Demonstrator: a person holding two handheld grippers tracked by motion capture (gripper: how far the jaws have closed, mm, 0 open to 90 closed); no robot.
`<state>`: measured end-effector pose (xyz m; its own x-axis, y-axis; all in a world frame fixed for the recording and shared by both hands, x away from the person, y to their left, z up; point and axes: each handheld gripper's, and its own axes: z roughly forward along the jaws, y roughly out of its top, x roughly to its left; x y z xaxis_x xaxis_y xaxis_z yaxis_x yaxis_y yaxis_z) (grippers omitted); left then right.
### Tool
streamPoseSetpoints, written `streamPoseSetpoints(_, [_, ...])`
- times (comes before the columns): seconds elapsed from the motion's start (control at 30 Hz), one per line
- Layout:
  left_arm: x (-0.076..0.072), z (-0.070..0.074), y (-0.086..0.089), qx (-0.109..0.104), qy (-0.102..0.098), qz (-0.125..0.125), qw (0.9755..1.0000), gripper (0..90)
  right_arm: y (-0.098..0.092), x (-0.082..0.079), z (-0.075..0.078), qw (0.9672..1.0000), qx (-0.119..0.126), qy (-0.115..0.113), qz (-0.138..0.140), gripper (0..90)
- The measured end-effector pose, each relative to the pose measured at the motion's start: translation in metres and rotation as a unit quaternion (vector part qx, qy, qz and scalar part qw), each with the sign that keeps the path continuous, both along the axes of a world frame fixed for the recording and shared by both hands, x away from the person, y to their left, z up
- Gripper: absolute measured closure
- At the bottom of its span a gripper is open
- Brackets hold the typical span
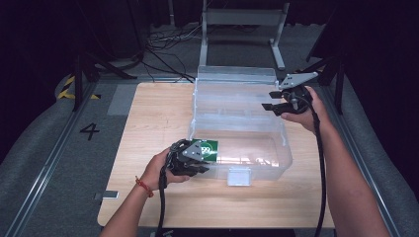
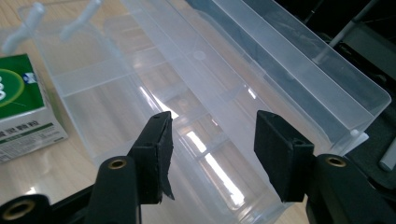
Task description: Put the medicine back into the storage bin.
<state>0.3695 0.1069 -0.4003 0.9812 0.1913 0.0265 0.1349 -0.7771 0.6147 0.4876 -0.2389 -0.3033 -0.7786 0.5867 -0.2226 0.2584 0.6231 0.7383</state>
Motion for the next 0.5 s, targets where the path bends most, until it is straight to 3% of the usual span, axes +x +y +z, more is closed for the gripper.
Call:
streamPoseSetpoints(0.17, [0.001,0.000,0.001,-0.002,-0.001,-0.008,1.0000,81.2,0.006,0.014,-0.002,0.9999,-0.006,0.015,0.004,48.7])
streamPoseSetpoints(0.5, [0.002,-0.001,0.003,-0.002,0.005,-0.012,0.9999,81.5,0.018,0.036,-0.008,0.9984,-0.042,0.036,0.014,54.1])
